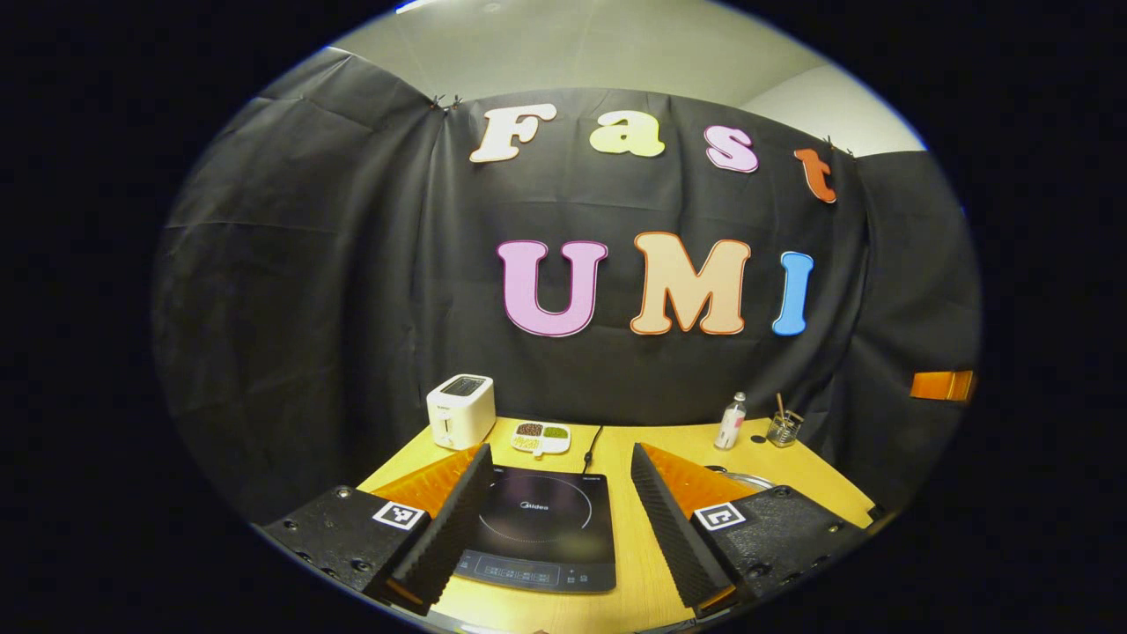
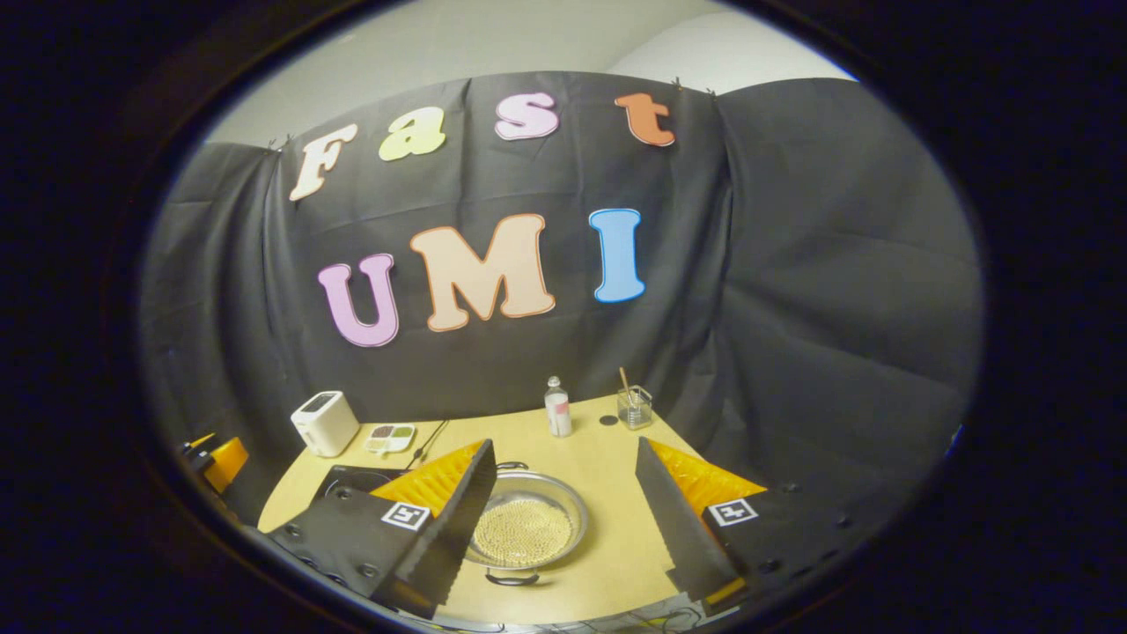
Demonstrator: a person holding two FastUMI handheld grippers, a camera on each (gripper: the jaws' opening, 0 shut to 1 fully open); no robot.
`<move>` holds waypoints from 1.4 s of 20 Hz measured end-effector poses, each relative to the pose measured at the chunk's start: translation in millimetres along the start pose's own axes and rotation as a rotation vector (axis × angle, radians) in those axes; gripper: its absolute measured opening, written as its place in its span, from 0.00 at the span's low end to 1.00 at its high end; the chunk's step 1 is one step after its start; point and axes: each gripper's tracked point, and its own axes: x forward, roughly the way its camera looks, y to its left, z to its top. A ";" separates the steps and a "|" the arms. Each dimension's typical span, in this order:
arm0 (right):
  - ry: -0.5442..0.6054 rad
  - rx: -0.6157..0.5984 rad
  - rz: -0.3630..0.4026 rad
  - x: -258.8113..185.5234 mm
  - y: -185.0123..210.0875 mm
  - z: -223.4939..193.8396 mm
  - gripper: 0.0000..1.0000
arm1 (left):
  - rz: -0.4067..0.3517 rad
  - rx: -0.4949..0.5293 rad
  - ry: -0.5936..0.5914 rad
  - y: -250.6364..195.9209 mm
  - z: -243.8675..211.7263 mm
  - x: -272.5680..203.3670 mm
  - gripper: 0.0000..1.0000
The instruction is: First push the handle of the pot to place it horizontally, then grasp the pot with both hands and set it on the induction cooktop.
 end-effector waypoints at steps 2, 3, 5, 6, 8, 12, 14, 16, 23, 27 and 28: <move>0.028 -0.002 0.013 4.2 8.1 -11.6 0.74 | 0.007 -0.003 0.003 4.6 -1.3 -2.1 0.95; 0.044 -0.011 0.018 5.1 12.3 -18.9 0.64 | 0.008 -0.001 0.005 6.5 -1.9 -2.1 0.95; 0.072 -0.012 0.038 8.2 23.8 -30.6 0.60 | 0.010 0.002 0.005 9.7 -3.4 -1.6 0.95; 0.086 -0.013 0.043 9.1 27.4 -35.8 0.55 | 0.010 -0.001 0.006 11.6 -5.0 -0.6 0.95; 0.108 0.001 0.048 13.6 32.9 -46.4 0.15 | 0.016 -0.013 0.011 14.0 -8.4 0.0 0.95; 0.167 0.027 0.110 17.5 51.6 -69.9 0.00 | 0.024 -0.032 0.018 17.0 -12.7 2.2 0.92; 0.222 0.045 0.148 18.0 61.6 -89.9 0.00 | 0.034 -0.022 0.021 20.0 -14.2 2.5 0.95; 0.298 0.093 0.189 18.7 73.2 -113.1 0.00 | 0.046 -0.012 0.023 24.6 -15.2 2.4 0.95; 0.524 0.210 0.260 17.0 99.7 -192.1 0.02 | 0.081 -0.008 0.082 35.4 -35.4 -5.2 0.96; 0.677 0.285 0.291 19.3 115.5 -231.8 0.02 | 0.070 -0.006 0.114 35.9 -46.1 -8.4 0.92; 0.714 0.323 0.303 21.3 120.9 -238.7 0.02 | 0.072 -0.004 0.117 37.3 -48.2 -7.9 0.92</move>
